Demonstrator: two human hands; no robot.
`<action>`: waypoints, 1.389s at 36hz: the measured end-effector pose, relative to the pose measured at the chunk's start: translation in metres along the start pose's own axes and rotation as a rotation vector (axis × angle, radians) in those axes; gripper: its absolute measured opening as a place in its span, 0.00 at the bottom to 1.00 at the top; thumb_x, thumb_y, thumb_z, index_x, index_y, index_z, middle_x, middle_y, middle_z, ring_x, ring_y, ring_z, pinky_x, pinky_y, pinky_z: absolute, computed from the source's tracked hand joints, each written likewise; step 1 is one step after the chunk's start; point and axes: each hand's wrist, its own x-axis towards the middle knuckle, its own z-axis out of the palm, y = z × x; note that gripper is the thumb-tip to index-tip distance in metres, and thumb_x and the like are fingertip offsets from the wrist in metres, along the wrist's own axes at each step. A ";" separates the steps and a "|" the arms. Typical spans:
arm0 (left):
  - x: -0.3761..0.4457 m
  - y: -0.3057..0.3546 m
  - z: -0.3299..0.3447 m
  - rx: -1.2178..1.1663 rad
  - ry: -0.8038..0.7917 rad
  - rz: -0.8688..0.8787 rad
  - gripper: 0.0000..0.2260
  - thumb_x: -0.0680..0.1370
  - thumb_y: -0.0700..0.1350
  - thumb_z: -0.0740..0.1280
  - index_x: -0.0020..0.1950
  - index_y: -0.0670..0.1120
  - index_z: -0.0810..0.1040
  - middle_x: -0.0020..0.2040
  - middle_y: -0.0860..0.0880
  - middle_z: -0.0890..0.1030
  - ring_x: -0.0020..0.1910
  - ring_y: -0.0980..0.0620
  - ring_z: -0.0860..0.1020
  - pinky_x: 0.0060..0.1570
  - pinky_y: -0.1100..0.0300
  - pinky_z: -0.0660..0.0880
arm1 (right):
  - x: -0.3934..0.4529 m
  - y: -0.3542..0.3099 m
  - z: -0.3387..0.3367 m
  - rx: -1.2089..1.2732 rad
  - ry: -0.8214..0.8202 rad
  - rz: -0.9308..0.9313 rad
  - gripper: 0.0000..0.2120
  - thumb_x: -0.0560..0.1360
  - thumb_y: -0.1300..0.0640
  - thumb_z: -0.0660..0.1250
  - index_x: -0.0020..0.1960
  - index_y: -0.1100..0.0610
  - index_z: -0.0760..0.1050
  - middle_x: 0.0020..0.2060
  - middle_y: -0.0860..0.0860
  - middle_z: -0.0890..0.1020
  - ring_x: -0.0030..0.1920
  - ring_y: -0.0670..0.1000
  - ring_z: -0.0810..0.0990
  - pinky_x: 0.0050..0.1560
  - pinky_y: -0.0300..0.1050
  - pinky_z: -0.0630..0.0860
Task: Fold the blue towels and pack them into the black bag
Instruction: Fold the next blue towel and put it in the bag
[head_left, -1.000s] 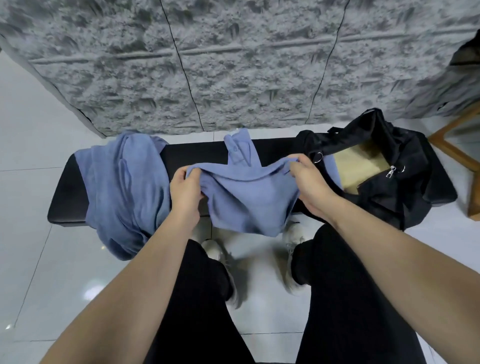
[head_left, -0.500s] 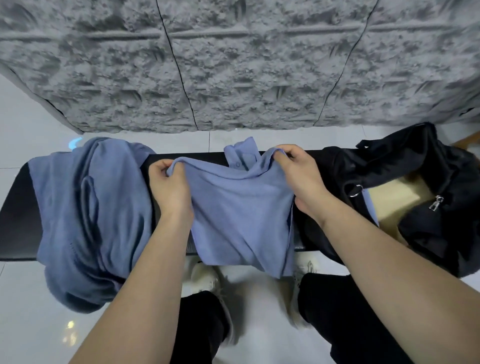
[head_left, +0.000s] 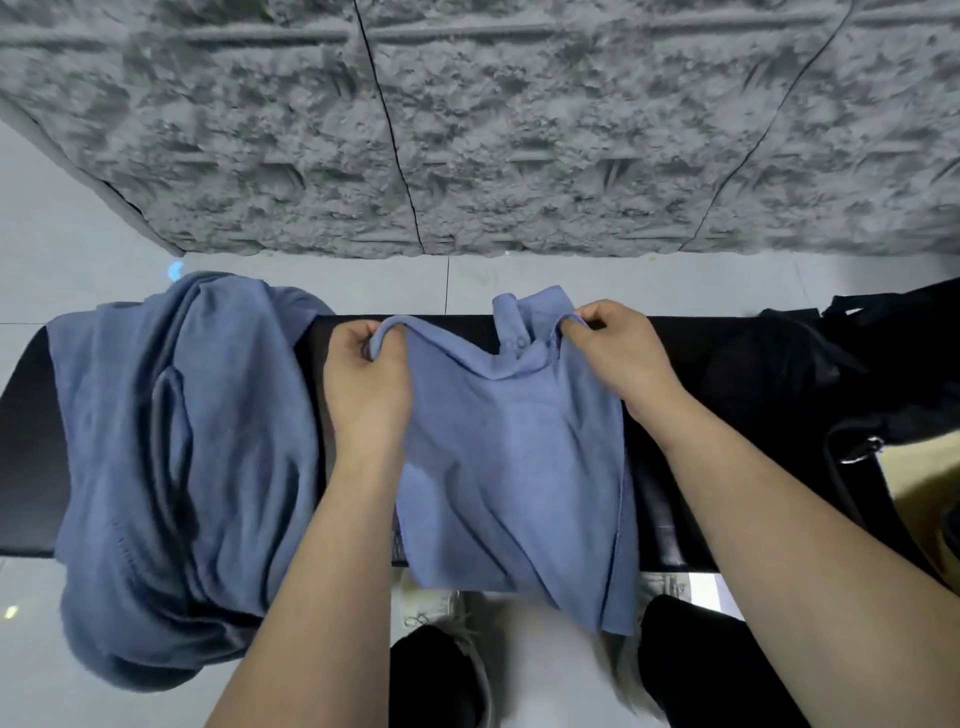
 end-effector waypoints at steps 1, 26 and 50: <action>0.000 0.001 0.001 0.004 -0.003 0.004 0.02 0.79 0.46 0.65 0.48 0.48 0.74 0.39 0.56 0.75 0.36 0.60 0.72 0.38 0.68 0.70 | 0.002 0.001 0.001 -0.017 -0.002 0.008 0.06 0.77 0.51 0.68 0.46 0.53 0.79 0.41 0.40 0.81 0.40 0.40 0.77 0.39 0.34 0.71; -0.008 0.010 0.039 -0.046 -0.177 0.063 0.05 0.78 0.43 0.67 0.46 0.51 0.81 0.40 0.60 0.81 0.36 0.67 0.75 0.37 0.72 0.71 | -0.021 -0.008 -0.033 0.632 0.238 0.226 0.06 0.74 0.53 0.65 0.46 0.52 0.67 0.43 0.52 0.72 0.45 0.52 0.70 0.48 0.48 0.68; -0.003 -0.019 0.105 0.813 -0.436 0.260 0.14 0.80 0.58 0.62 0.45 0.53 0.83 0.75 0.55 0.68 0.77 0.55 0.54 0.70 0.50 0.46 | -0.027 0.003 -0.061 -0.059 0.007 0.057 0.04 0.81 0.55 0.60 0.49 0.54 0.72 0.35 0.47 0.76 0.34 0.45 0.72 0.34 0.41 0.68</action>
